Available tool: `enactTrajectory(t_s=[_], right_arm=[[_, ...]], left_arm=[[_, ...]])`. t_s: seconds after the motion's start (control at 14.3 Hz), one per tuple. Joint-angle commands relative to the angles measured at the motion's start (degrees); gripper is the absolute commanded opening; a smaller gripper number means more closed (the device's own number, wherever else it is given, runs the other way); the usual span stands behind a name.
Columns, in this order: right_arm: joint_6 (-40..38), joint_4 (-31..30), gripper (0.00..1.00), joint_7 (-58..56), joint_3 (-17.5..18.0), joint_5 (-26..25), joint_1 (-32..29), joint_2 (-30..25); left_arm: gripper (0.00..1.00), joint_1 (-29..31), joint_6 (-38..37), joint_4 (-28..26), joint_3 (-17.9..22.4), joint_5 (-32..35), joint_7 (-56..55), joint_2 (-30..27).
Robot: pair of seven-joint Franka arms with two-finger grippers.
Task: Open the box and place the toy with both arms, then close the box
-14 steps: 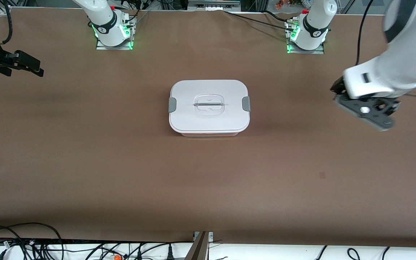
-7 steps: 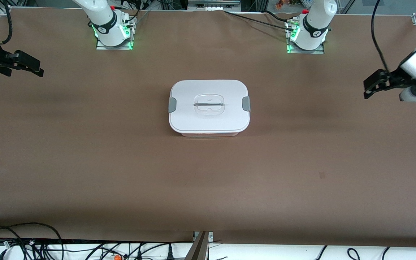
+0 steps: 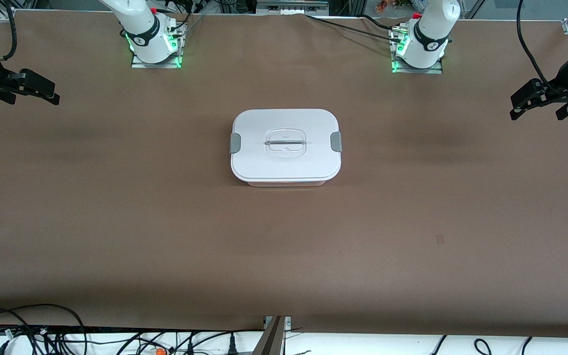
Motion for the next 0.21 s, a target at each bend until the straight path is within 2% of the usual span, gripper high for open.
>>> enactTrajectory(t_s=[0.0, 0.14], right_arm=[[-0.3, 1.1, 1.0, -0.6, 0.3, -0.4, -0.4, 0.3], [-0.3, 1.1, 1.0, -0.7, 0.3, -0.4, -0.4, 0.3]], left_arm=[[1.0, -2.2, 0.1, 0.2, 1.4, 1.4, 0.1, 0.1], [1.0, -2.5, 0.1, 0.3, 1.4, 1.4, 0.1, 0.4]])
